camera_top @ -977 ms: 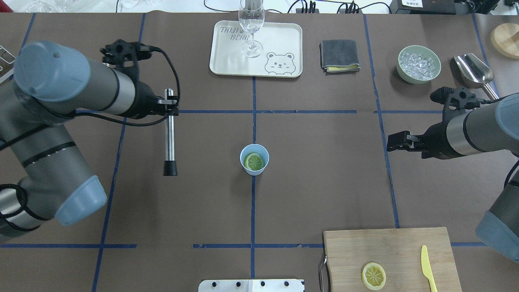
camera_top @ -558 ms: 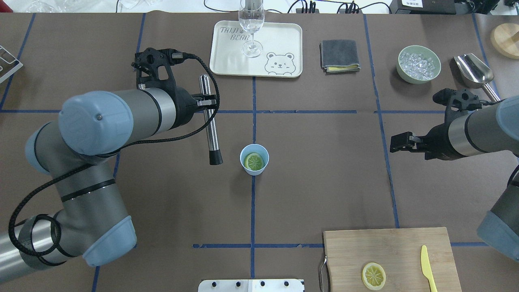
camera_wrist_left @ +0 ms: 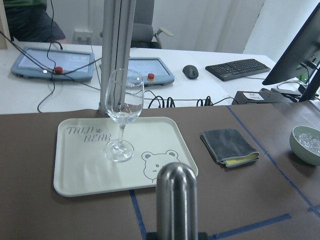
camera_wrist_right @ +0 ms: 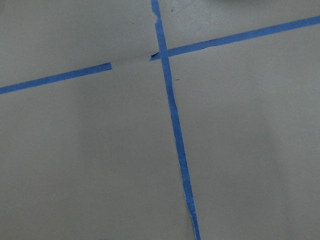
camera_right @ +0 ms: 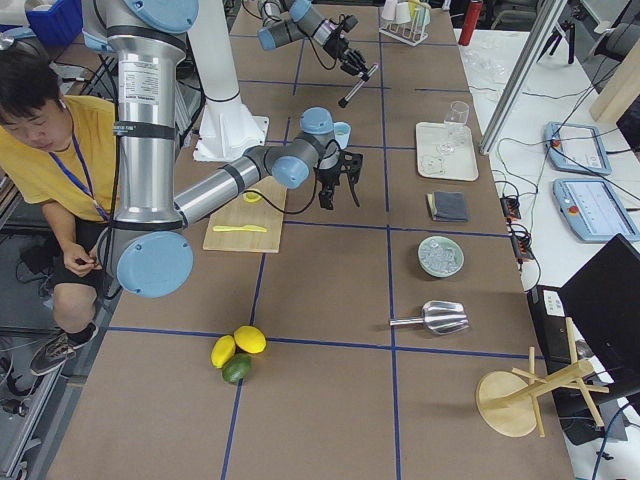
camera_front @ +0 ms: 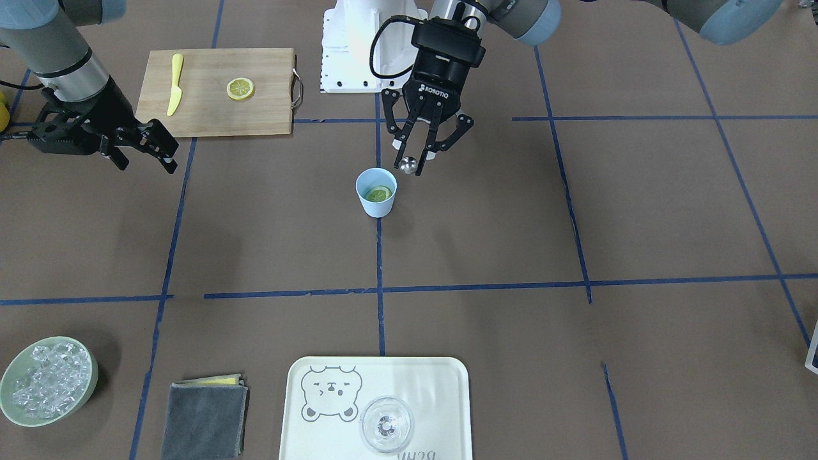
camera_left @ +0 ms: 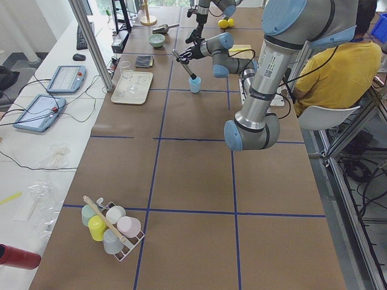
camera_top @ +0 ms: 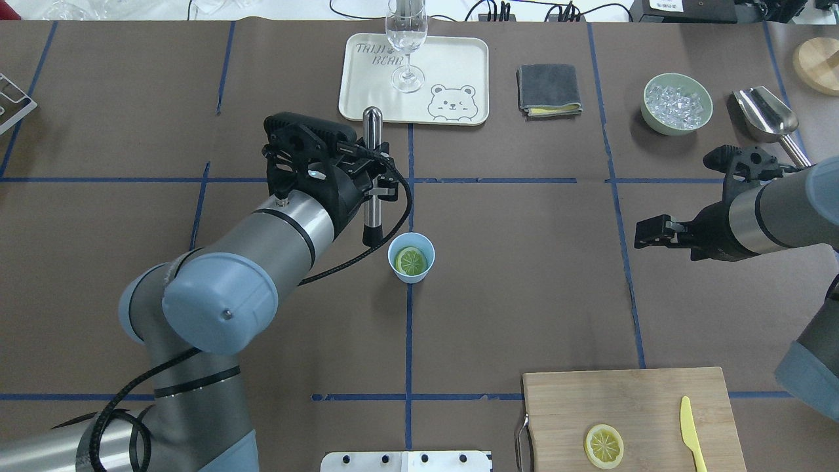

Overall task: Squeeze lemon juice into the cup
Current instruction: 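Press the muddler down into the cup onto the lemon with the left gripper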

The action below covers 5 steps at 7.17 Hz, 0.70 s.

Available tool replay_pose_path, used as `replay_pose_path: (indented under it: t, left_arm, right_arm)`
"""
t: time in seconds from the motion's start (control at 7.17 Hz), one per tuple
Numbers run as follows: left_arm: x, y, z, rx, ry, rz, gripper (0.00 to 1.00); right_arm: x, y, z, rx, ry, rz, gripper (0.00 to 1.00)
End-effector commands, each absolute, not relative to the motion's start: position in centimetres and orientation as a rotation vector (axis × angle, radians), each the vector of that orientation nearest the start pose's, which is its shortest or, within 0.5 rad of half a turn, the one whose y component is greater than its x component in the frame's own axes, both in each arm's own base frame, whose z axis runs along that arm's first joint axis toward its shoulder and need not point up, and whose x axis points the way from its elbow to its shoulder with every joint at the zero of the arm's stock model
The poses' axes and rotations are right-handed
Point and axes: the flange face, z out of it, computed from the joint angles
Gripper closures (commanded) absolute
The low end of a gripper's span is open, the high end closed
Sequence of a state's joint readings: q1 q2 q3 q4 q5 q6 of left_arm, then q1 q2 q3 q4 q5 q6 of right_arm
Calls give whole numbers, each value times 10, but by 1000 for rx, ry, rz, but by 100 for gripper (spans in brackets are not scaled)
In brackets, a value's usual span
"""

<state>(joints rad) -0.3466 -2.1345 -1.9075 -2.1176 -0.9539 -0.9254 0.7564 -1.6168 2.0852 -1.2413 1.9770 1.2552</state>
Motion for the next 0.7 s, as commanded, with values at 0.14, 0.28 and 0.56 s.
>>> replay_pose_path:
  t: [0.14,0.28,0.56]
  left_arm:
    - [499,-332,139,1220,993,-336,100]
    - [519,-333,133,1235,981,-360,100]
    - [535,-334,138,1233,958,-356,100]
  right_arm:
    - [-241,-394,420,60,-869,207,0]
    - [-227,-396,428,58,-866,191,0]
    - [-217,-400,436,56,-862,178,0]
